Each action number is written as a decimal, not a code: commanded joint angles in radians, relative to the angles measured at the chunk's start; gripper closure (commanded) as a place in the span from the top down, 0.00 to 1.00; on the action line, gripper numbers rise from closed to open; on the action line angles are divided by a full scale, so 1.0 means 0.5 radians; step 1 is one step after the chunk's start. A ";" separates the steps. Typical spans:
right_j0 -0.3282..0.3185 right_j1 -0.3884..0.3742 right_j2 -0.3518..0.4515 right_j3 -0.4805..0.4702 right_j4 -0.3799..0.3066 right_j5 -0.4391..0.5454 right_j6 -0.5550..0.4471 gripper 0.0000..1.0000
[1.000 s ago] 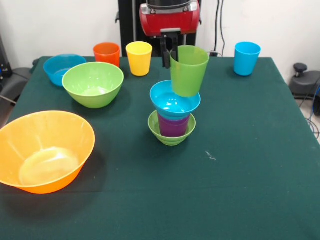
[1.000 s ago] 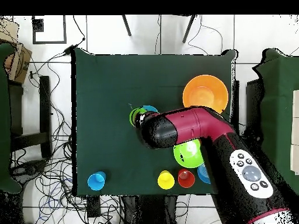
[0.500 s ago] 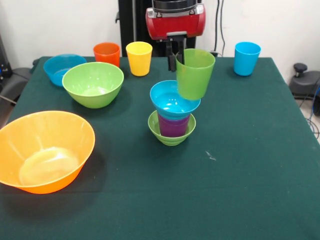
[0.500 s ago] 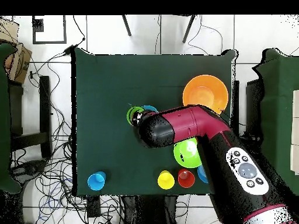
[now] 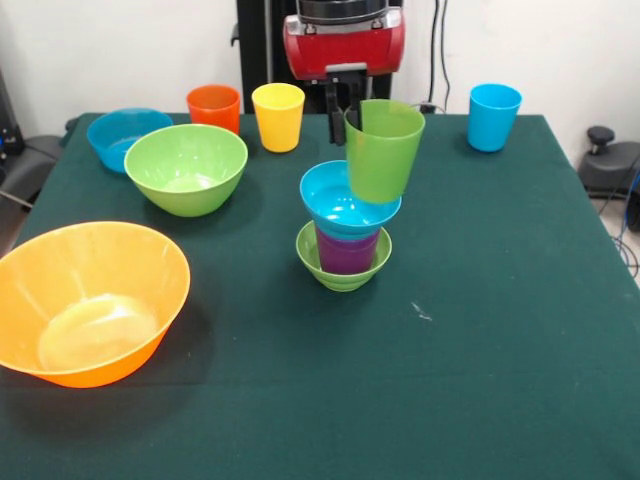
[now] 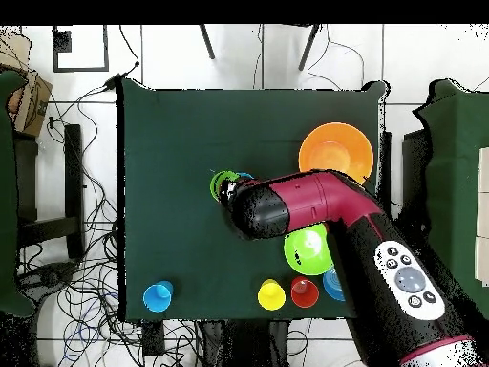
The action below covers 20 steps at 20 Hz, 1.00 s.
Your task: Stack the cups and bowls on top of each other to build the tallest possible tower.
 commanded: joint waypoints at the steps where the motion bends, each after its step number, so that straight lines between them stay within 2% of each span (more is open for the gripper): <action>1: 0.008 0.021 -0.054 -0.125 -0.125 0.042 -0.200 0.00; 3: 0.015 0.050 -0.063 -0.144 -0.144 0.037 -0.199 0.00; 9: -0.046 0.104 -0.026 -0.210 -0.167 0.102 -0.363 0.00; 20: 0.048 0.191 -0.122 -0.278 -0.342 0.018 -0.286 0.00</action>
